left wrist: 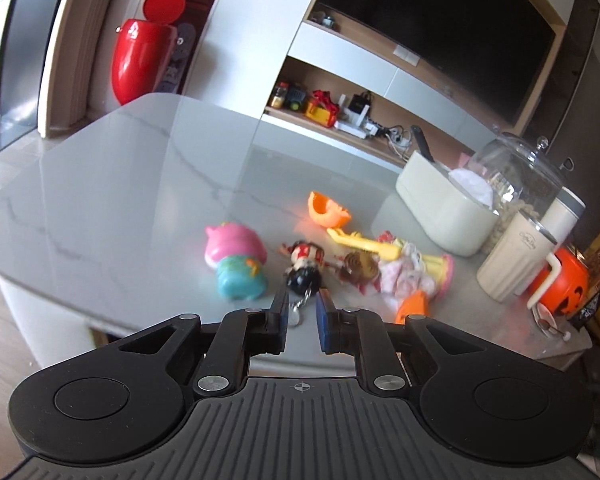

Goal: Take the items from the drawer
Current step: 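Place the orange toy and purple star on the counter with both tools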

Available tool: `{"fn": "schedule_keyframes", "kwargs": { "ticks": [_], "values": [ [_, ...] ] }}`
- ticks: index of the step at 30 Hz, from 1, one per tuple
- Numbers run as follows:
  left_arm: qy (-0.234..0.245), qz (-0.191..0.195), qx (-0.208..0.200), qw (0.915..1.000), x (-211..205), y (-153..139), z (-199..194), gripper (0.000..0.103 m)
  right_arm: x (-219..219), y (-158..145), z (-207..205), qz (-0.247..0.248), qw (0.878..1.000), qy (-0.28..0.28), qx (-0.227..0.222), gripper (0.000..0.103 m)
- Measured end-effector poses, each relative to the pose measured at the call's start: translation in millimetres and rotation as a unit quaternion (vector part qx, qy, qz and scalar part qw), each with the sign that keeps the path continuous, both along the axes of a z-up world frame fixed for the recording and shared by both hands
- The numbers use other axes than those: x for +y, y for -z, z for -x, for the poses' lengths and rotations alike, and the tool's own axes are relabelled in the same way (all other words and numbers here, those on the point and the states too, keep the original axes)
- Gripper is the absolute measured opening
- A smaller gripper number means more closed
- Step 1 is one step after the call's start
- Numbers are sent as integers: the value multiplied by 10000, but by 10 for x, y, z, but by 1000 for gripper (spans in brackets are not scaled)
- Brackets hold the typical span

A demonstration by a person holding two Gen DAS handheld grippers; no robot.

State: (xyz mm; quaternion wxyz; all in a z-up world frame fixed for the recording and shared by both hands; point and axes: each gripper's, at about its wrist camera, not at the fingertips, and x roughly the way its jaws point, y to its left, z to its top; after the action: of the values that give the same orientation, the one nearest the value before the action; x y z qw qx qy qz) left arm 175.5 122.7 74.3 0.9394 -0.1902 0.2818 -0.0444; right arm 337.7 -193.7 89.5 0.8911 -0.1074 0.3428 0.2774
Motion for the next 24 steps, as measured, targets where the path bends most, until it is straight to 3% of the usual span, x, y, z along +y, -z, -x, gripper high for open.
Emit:
{"fn": "schedule_keyframes", "kwargs": {
  "ticks": [5,10,12,14,19,24],
  "values": [
    [44,434,149,9989,128,279,404,16,250,-193,-420,-238,9997,97,25,14],
    [348,518,250,9977,92,432,425,16,620,-417,-928,-816,9961,324,-94,15],
    [474,380,237,9979,36,442,448,16,746,-442,-1130,-846,9954,458,-37,35],
    [562,246,244,9978,-8,459,475,16,771,-428,-1204,-765,9952,613,-67,46],
    [671,-11,559,9962,-95,560,425,16,649,-236,-888,-417,9979,500,-9,57],
    [792,-246,474,9954,-198,525,434,16,433,102,-389,-269,9982,454,293,67]
  ]
}}
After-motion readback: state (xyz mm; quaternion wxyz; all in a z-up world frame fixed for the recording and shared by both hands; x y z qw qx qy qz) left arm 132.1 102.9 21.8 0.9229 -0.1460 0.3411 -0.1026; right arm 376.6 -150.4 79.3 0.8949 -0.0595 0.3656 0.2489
